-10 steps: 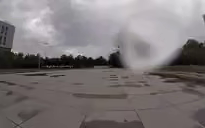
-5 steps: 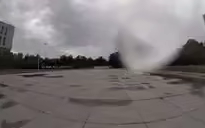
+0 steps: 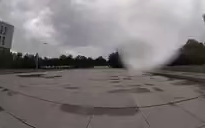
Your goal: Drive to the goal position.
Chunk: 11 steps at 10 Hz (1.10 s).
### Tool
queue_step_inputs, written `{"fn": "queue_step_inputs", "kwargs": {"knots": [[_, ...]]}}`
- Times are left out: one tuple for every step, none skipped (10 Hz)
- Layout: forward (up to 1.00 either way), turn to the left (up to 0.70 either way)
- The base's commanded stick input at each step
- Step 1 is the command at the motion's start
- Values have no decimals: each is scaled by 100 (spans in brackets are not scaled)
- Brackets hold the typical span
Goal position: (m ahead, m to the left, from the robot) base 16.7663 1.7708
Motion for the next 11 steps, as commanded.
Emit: {"fn": "queue_step_inputs", "kwargs": {"knots": [[70,0],[70,0],[70,0],[70,0],[70,0],[70,0],[70,0],[70,0],[70,0],[70,0],[70,0]]}}
